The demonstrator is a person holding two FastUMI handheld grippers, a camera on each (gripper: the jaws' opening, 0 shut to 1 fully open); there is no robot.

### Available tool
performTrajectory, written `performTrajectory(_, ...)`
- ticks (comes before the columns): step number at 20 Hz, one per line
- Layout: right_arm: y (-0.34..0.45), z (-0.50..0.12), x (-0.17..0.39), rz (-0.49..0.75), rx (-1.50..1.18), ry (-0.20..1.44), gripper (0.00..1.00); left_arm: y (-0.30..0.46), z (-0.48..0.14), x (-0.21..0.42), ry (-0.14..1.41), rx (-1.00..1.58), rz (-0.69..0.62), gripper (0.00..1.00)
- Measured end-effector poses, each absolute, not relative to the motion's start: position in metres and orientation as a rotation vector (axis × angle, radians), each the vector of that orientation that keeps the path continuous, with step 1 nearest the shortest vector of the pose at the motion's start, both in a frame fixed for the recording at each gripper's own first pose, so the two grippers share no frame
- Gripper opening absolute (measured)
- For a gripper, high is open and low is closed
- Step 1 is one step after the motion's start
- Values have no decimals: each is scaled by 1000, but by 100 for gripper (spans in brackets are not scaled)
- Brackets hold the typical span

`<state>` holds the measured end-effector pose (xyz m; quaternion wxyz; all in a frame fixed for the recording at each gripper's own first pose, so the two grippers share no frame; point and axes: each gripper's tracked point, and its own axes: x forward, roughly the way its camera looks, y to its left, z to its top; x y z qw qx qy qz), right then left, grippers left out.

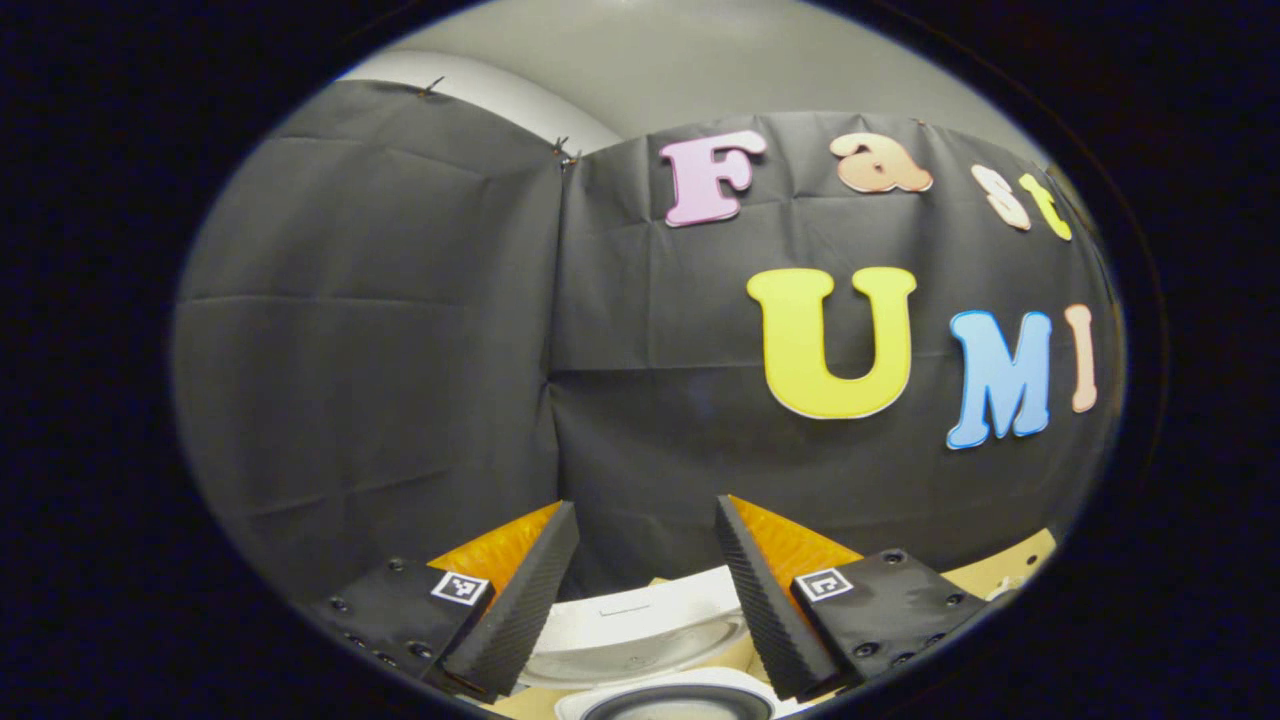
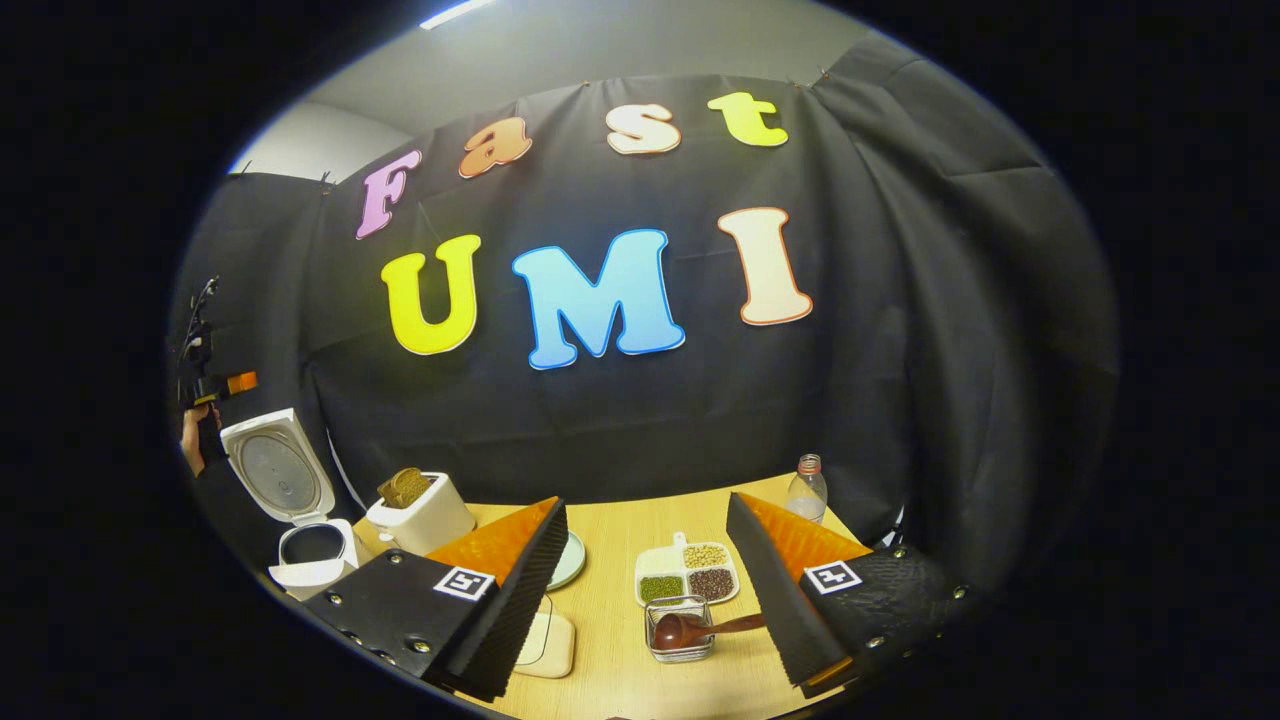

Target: Close the left gripper, press the button to open the rice cooker; take a wooden spoon from the chopstick holder with the right hand, scoop a spoonful of rice and pour it into the rice cooker, then put the wooden spoon back into the chopstick holder.

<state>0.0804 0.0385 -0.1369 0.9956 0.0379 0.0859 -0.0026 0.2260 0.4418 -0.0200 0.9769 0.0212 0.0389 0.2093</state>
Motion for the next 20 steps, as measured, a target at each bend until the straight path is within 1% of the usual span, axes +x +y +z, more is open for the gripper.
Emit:
performTrajectory(1, 38, -137, 82, -9, 78, 174, 97, 450, -28, 235, 98, 25, 433, 96)
performTrajectory(4, 37, -139, 84, -18, 69, 179, 97, 465, -62, 251, 173, 15, 461, 96)
performTrajectory(5, 35, -139, 85, -22, 65, 180, 97, 466, -81, 251, 222, 1, 465, 94)
performTrajectory(6, 35, -138, 85, -24, 65, 178, 97, 466, -67, 251, 150, 1, 475, 96)
performTrajectory(7, 35, -138, 86, -25, 65, 180, 97, 467, -81, 252, 182, -21, 471, 96)
performTrajectory(9, 36, -138, 88, -24, 74, 179, 97, 456, -80, 242, 179, 6, 464, 96)
performTrajectory(14, 47, -139, 89, 2, 85, 182, 97, 430, -81, 216, 150, 18, 444, 93)
performTrajectory(15, 47, -137, 89, 6, 81, 176, 97, 425, -83, 212, 147, 26, 445, 93)
performTrajectory(16, 50, -134, 90, 13, 79, 171, 97, 423, -84, 210, 145, 21, 447, 96)
performTrajectory(17, 52, -133, 90, 20, 80, 169, 97, 420, -86, 207, 144, 16, 448, 93)
performTrajectory(18, 54, -132, 90, 25, 80, 166, 97, 416, -88, 204, 143, 18, 448, 96)
performTrajectory(20, 57, -131, 90, 36, 82, 164, 97, 407, -91, 196, 131, 25, 450, 90)
